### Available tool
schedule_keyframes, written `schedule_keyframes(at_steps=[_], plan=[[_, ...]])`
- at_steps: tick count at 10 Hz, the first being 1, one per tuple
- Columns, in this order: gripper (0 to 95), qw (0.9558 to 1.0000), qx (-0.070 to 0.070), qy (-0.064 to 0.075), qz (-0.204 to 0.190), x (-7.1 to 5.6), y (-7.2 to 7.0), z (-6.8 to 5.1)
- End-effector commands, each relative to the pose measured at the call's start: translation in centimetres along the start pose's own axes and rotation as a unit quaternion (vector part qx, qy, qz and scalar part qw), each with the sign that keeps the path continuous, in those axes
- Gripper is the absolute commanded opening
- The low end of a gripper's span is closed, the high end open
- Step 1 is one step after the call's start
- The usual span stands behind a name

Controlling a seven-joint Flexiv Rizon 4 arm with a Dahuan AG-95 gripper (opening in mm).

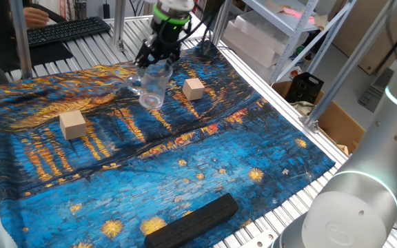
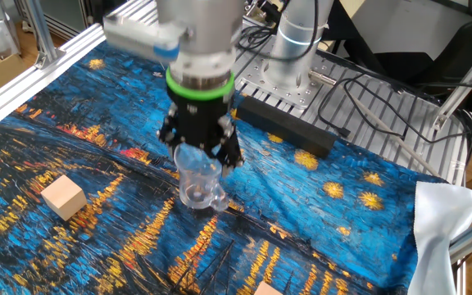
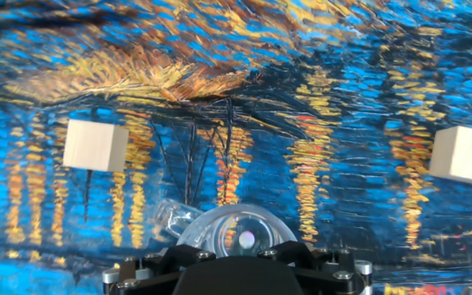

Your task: Pick up the cup

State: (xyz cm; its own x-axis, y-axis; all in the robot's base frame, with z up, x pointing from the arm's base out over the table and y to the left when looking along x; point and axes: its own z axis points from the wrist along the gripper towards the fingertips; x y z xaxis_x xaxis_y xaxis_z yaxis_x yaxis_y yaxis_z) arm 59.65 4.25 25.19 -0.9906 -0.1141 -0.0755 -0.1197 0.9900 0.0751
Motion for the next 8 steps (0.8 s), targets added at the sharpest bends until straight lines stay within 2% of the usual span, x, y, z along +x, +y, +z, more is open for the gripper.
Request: schedule_keyframes(at_steps=[1,3,8], plan=[[0.0,1.0000,0.000,0.000,-0.004,0.1,-0.1,-0.8],[0.0,0.9999,-0.005,-0.001,-0.010,0.5,-0.9,-1.3],[0.0,0.9998,-0.006,0.000,-0.019,0.4,-1.6,-1.6]])
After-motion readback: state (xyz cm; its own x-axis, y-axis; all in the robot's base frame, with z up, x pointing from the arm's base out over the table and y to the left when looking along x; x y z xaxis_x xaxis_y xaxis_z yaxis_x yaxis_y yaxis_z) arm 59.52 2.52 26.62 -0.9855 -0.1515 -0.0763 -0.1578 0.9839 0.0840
